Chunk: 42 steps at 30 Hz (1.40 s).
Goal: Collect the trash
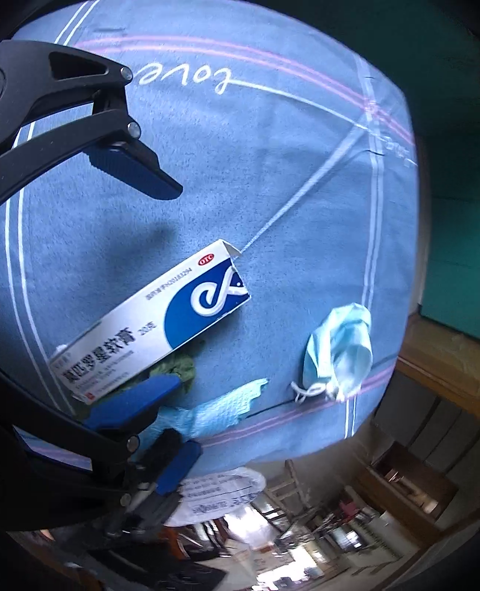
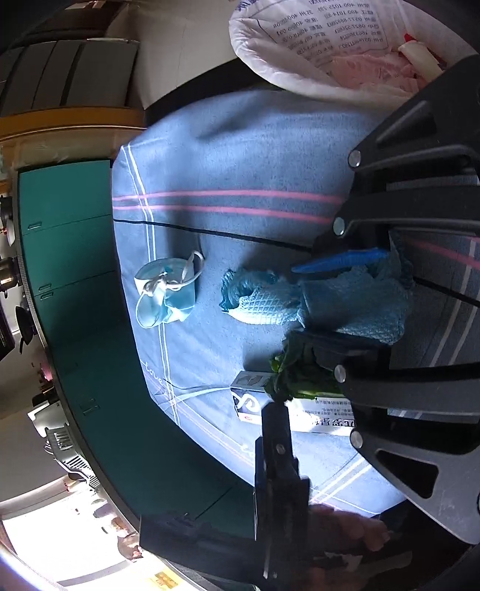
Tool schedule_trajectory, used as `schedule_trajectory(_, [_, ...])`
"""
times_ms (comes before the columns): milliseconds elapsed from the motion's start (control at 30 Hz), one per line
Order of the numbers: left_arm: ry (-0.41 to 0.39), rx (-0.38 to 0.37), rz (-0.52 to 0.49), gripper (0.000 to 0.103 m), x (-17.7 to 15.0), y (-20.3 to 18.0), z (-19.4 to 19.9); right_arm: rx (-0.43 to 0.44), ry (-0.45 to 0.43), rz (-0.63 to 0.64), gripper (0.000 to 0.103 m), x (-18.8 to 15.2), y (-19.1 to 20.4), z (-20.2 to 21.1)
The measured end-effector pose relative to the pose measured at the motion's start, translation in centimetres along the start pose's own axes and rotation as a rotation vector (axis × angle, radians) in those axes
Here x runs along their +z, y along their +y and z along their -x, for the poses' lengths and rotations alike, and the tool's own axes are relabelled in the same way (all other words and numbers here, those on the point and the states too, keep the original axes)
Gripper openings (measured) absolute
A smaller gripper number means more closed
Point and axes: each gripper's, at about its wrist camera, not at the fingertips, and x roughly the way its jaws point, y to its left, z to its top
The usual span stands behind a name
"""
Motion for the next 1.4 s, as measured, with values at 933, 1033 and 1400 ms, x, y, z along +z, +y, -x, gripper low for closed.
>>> schedule_trajectory(933, [-0.026, 0.148, -0.349, 0.049, -1.4, -2.8, 0.0, -0.030, -0.017, 0.010, 0.073, -0.4, -0.3, 0.6])
schedule_trajectory(1033, [-0.005, 0.140, -0.334, 0.054, -1.6, -2.5, -0.3, -0.038, -0.015, 0.020, 0.073, -0.3, 0.0, 0.4])
schedule_trajectory(1400, [-0.005, 0.147, -0.337, 0.047, -2.2, -2.9, -0.1, -0.046, 0.006, 0.051, 0.073, -0.5, 0.8, -0.7])
